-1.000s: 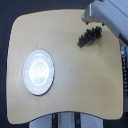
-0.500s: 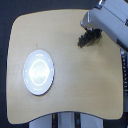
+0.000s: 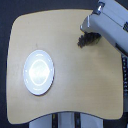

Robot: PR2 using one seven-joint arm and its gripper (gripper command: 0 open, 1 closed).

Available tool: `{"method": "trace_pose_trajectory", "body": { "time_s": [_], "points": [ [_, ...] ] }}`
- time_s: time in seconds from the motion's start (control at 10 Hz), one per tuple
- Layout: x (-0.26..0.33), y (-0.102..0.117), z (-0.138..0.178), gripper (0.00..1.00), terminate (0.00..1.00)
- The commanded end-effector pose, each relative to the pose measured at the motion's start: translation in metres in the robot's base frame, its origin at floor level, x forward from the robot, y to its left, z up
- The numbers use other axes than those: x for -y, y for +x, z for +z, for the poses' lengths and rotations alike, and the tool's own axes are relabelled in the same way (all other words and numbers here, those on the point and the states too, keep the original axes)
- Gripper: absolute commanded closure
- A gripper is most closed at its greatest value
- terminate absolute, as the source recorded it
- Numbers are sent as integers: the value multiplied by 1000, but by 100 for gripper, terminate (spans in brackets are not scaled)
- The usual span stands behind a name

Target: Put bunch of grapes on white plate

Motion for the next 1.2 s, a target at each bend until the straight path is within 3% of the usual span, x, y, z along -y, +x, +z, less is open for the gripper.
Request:
{"method": "trace_pose_trajectory", "body": {
  "time_s": [0.0,0.5,0.6,1.1],
  "points": [
    [17,7,-23,0,0],
    [17,3,-27,0,0],
    [16,5,-28,100,0],
    [-5,5,-21,100,0]
  ]
}}
